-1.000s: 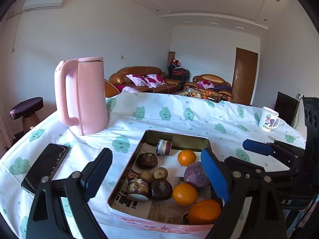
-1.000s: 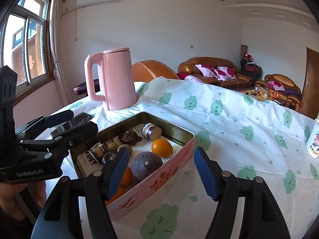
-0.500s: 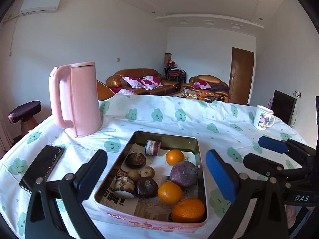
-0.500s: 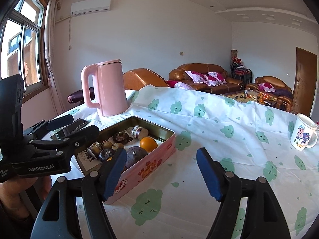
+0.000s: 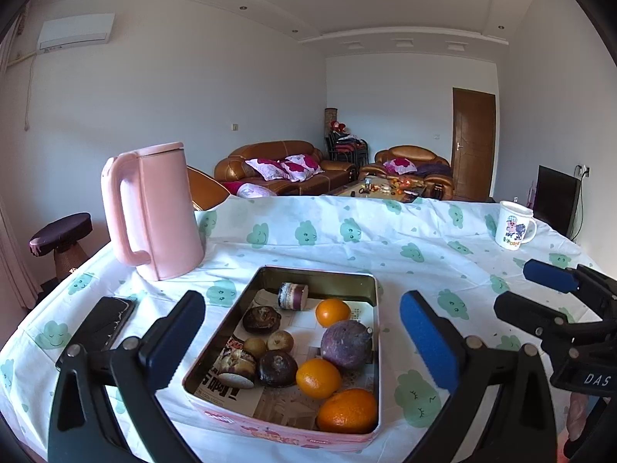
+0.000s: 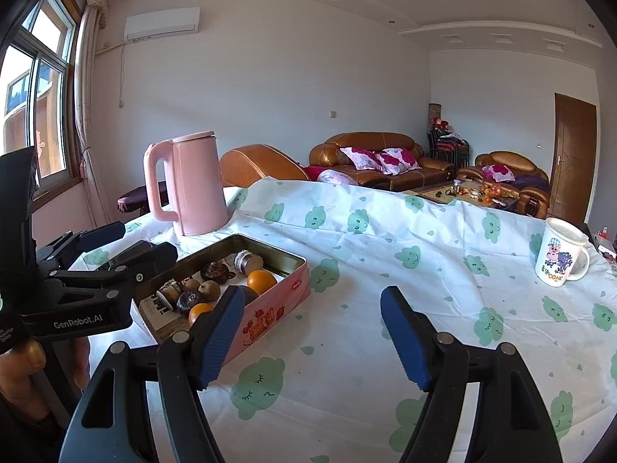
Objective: Organize fruits
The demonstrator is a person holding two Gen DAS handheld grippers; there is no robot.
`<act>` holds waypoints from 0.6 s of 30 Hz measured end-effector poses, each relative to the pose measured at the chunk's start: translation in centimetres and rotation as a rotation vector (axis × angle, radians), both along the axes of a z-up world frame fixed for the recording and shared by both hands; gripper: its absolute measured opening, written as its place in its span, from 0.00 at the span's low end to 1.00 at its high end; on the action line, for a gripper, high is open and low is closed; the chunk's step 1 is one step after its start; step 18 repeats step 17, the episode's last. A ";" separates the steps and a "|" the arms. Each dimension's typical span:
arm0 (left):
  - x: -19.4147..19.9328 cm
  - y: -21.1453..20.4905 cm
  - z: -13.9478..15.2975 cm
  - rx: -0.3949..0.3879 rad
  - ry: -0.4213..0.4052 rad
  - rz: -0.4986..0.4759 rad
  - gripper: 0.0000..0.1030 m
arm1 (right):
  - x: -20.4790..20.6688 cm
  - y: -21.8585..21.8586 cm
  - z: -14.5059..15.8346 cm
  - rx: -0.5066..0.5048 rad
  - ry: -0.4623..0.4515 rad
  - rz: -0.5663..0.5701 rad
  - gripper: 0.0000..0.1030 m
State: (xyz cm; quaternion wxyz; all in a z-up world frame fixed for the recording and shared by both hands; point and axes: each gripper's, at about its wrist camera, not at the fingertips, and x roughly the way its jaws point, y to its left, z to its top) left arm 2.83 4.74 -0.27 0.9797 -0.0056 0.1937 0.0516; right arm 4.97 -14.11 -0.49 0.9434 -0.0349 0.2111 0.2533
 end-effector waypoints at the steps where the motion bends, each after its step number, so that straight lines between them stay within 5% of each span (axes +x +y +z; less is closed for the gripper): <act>1: 0.0 -0.2 0.1 0.002 0.003 0.003 1.00 | -0.1 -0.2 0.0 0.003 -0.001 -0.002 0.72; 18: -0.4 -1.7 0.3 -0.016 -0.015 -0.035 1.00 | 0.0 -2.3 -1.3 0.019 0.028 -0.034 0.73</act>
